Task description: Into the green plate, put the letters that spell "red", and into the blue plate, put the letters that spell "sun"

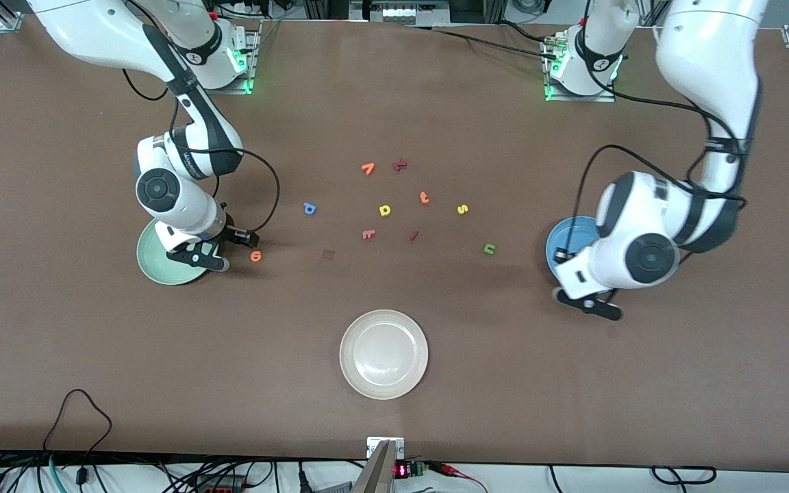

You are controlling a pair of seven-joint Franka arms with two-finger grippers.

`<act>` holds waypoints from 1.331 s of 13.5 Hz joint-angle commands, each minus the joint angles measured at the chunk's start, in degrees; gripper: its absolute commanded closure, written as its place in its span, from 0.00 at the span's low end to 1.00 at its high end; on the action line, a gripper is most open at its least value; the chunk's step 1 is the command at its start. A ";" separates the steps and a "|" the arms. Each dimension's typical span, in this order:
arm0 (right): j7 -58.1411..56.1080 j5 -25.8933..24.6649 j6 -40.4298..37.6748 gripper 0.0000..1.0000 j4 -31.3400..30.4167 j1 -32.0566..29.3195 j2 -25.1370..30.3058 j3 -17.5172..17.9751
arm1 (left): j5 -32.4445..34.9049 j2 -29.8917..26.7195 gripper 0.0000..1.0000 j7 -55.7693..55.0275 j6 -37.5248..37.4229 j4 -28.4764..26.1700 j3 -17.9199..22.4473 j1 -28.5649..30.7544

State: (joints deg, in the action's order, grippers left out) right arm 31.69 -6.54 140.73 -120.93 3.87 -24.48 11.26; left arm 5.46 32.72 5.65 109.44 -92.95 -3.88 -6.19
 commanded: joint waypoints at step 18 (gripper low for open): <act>1.53 -0.75 2.97 0.25 -2.38 -0.01 -2.15 -0.36 | 3.75 2.16 0.03 -21.14 16.40 -8.03 -12.90 -6.73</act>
State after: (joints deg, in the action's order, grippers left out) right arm 31.82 -6.54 142.51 -122.73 3.84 -26.60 10.86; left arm 7.10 31.74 -16.28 121.62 -100.43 -17.04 -12.97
